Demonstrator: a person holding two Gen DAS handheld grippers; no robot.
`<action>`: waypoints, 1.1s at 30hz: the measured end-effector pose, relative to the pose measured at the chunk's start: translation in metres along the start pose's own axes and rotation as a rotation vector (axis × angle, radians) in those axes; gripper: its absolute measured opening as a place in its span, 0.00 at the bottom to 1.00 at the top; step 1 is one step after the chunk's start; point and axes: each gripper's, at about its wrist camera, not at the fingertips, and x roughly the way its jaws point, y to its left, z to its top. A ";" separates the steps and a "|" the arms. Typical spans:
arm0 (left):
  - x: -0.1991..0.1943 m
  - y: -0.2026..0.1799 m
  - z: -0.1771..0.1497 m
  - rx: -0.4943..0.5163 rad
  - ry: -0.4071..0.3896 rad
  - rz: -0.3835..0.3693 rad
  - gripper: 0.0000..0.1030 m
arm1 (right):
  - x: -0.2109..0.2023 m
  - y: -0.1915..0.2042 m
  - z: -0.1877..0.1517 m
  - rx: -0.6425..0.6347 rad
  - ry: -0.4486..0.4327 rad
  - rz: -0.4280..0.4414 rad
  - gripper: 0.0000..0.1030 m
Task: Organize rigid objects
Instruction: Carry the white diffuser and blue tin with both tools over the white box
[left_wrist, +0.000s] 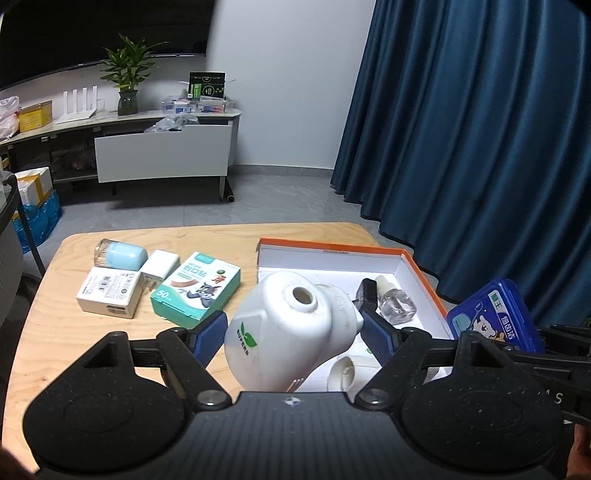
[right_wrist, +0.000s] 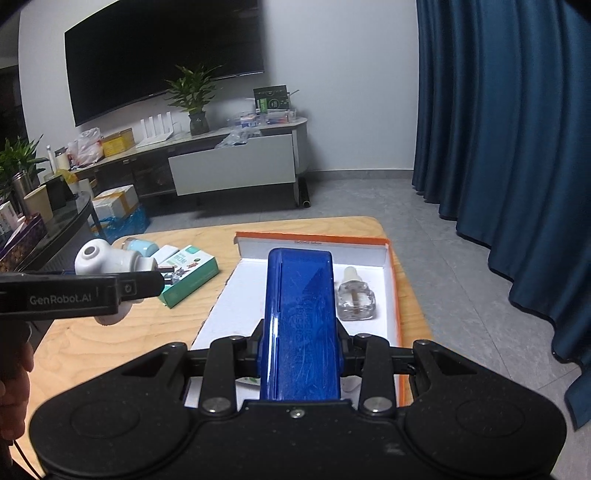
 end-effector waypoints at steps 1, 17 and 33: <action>0.000 -0.002 0.000 0.002 0.001 -0.002 0.78 | 0.000 -0.001 0.001 0.002 -0.002 -0.002 0.39; 0.013 -0.017 0.008 0.037 0.005 -0.017 0.78 | 0.003 -0.008 0.006 0.011 -0.019 -0.006 0.39; 0.020 -0.021 0.011 0.055 0.010 -0.022 0.78 | 0.004 -0.008 0.006 0.020 -0.028 -0.018 0.39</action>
